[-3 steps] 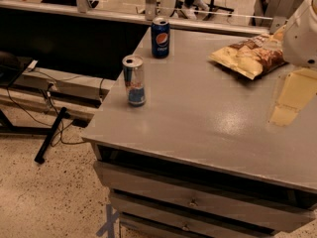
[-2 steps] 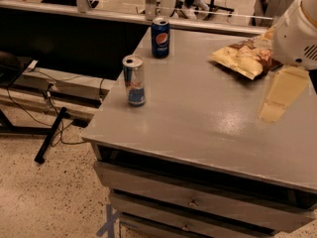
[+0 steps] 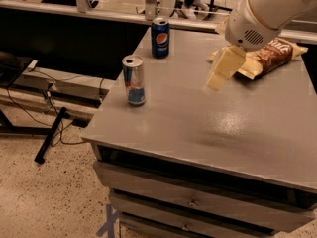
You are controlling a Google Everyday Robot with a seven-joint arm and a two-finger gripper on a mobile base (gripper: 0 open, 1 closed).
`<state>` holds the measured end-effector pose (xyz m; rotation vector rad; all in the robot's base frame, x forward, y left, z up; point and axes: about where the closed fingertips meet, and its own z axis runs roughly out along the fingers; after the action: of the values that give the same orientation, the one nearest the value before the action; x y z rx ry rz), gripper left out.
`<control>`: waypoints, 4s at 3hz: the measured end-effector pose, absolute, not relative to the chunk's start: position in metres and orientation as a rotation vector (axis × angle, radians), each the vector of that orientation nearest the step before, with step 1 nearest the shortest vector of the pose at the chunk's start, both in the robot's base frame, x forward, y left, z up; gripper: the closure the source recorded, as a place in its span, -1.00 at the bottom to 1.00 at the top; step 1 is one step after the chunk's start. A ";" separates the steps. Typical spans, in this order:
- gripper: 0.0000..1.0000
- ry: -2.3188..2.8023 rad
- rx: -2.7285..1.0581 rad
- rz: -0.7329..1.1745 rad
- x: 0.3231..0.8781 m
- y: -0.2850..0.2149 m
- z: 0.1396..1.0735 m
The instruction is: Knock pepsi can over
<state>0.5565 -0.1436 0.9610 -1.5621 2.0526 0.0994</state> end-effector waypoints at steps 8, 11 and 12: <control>-0.78 1.787 -0.928 0.643 0.811 -0.037 0.905; 0.62 1.705 -0.825 0.603 0.831 -0.036 0.923; 1.00 1.728 -0.848 0.539 0.814 -0.065 0.948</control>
Offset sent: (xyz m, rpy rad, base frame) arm 0.0811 -0.0001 0.0013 0.1496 -0.0928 -0.1445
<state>0.8139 -0.0652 0.9476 -0.8478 1.7284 0.5394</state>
